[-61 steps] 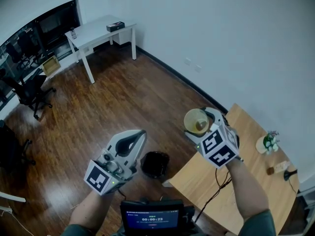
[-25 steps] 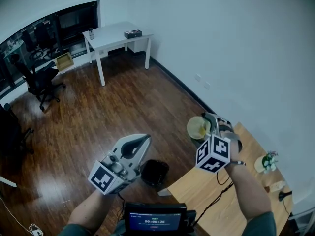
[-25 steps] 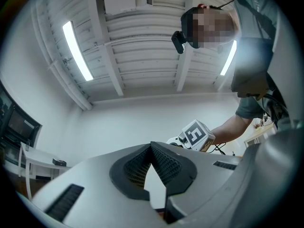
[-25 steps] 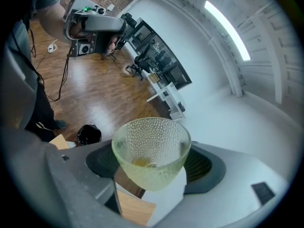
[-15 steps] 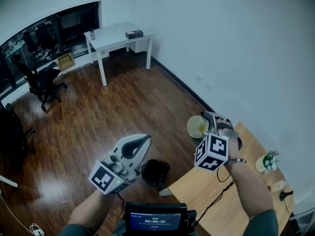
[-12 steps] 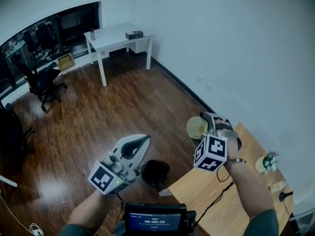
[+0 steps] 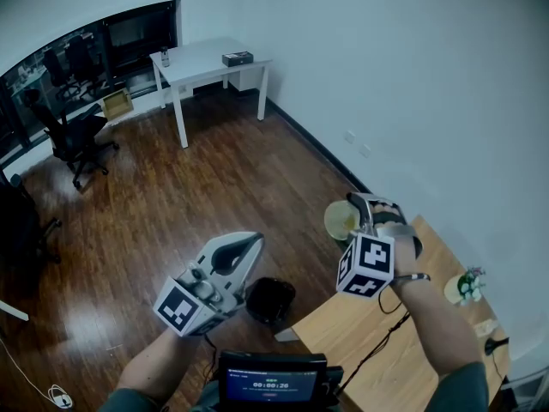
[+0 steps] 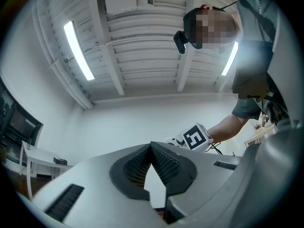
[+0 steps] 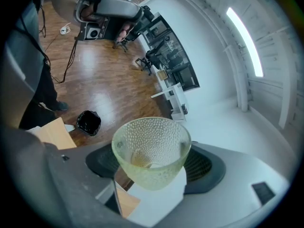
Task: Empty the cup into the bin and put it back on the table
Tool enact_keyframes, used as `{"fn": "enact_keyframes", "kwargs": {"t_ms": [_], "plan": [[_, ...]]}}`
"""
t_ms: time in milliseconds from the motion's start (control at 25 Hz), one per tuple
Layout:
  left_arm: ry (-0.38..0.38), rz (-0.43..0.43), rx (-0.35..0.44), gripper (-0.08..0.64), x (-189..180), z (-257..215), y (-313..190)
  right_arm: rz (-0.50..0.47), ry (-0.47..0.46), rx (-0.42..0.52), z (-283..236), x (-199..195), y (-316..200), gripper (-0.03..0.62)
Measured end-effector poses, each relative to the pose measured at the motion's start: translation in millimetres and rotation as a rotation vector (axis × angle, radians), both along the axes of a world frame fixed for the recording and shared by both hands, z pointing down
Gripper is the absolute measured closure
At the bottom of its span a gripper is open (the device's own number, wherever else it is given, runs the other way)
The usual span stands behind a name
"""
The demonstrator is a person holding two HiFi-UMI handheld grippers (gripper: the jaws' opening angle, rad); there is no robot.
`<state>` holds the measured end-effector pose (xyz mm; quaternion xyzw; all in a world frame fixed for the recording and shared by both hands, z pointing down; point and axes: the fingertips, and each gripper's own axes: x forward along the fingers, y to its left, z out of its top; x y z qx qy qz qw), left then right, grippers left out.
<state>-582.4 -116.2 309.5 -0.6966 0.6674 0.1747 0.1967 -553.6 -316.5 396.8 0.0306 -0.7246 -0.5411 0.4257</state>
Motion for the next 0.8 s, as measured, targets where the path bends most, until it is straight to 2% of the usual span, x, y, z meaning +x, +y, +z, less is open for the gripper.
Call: {"fn": "enact_keyframes", "kwargs": {"t_ms": [360,800], "plan": [[0.012,-0.01,-0.031,0.568,-3.3,5.5,3.6,-0.037,0.028,0.022,6.1,-8.7,9.4,0.198],[0.004,-0.02,-0.031,0.568,-9.1,4.9,1.7,-0.033,0.057,0.049,9.1,-11.9,3.0,0.198]]}}
